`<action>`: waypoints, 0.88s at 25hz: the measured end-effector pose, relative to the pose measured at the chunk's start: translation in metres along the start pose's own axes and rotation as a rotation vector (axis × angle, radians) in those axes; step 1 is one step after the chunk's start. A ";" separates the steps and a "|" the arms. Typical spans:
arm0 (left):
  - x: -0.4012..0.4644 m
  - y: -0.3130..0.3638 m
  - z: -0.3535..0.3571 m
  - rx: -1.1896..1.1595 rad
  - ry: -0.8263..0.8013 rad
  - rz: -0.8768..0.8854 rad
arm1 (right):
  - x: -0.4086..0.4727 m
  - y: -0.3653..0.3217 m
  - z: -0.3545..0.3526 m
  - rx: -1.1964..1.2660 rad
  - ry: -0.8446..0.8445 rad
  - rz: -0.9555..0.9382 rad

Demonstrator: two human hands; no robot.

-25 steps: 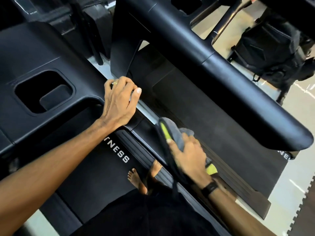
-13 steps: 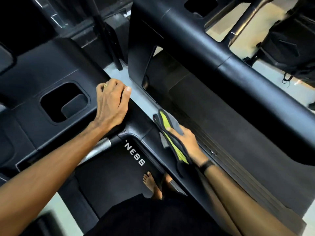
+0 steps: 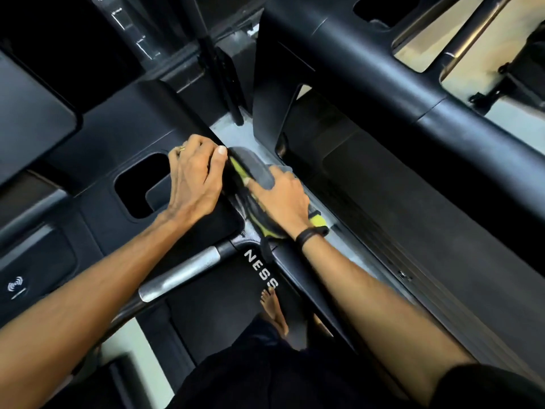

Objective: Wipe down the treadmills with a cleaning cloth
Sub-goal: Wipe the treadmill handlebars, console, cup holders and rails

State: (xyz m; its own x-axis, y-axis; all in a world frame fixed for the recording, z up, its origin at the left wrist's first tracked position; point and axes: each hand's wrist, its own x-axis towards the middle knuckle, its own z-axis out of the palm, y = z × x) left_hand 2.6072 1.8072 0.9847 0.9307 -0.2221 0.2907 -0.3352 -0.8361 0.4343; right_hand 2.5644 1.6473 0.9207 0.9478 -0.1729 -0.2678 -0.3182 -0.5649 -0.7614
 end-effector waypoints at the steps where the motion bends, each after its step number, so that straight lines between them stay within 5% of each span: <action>1: 0.002 -0.003 0.000 -0.008 -0.004 0.005 | 0.014 0.013 -0.002 0.153 -0.070 0.098; 4: 0.008 -0.013 0.002 -0.039 -0.024 0.032 | 0.006 0.061 -0.008 0.578 -0.215 0.342; 6: 0.011 -0.024 0.001 -0.046 -0.030 0.053 | -0.026 0.078 -0.022 0.570 -0.133 0.391; 10: 0.017 -0.051 0.001 -0.073 -0.058 0.088 | -0.078 0.044 -0.032 -0.296 0.094 0.241; 13: 0.019 -0.058 0.005 -0.111 -0.071 0.156 | -0.064 -0.026 0.012 -0.583 0.286 0.003; 16: 0.027 -0.060 -0.001 -0.126 -0.058 0.190 | 0.009 -0.062 0.027 -0.346 0.116 0.097; 19: 0.039 -0.070 -0.010 -0.164 -0.040 0.222 | 0.052 -0.025 0.008 0.258 -0.081 0.326; 22: 0.048 -0.079 -0.012 -0.183 -0.040 0.240 | 0.006 0.021 -0.014 0.295 -0.121 0.420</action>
State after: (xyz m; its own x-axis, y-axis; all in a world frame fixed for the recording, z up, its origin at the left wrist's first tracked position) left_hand 2.6764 1.8686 0.9741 0.8255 -0.4253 0.3711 -0.5638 -0.6537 0.5049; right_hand 2.5634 1.6237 0.9115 0.7339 -0.2313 -0.6387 -0.6788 -0.2130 -0.7028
